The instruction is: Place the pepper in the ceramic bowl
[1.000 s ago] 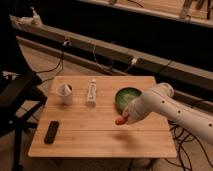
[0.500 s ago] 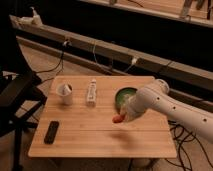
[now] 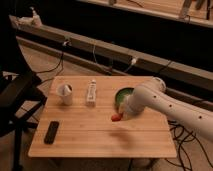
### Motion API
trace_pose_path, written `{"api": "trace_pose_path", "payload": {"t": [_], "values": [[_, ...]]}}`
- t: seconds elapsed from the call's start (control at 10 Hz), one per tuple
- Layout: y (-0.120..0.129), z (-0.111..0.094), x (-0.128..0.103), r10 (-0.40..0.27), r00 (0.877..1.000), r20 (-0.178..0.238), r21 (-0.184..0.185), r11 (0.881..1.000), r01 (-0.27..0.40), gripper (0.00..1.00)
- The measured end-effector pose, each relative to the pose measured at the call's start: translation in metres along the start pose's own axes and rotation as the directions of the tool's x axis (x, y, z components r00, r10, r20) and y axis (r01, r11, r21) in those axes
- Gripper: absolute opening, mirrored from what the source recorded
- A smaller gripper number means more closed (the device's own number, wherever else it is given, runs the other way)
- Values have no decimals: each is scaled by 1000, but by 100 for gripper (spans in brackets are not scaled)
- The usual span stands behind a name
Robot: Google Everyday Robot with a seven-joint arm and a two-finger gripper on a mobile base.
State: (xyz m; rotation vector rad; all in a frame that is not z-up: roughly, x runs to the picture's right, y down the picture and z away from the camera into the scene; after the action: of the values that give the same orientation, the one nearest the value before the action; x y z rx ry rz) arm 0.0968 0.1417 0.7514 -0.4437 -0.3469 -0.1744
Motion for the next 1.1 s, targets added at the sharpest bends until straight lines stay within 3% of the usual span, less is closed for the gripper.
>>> {"api": "trace_pose_path", "payload": {"t": [0.3, 0.5, 0.9, 1.1], "values": [[-10, -5, 10, 44, 999, 23, 17, 999, -44, 3], [-36, -6, 21, 113, 992, 51, 49, 992, -116, 0], [-80, -35, 48, 217, 973, 80, 153, 962, -227, 0], [-96, -61, 66, 266, 959, 100, 224, 933, -282, 0]]}}
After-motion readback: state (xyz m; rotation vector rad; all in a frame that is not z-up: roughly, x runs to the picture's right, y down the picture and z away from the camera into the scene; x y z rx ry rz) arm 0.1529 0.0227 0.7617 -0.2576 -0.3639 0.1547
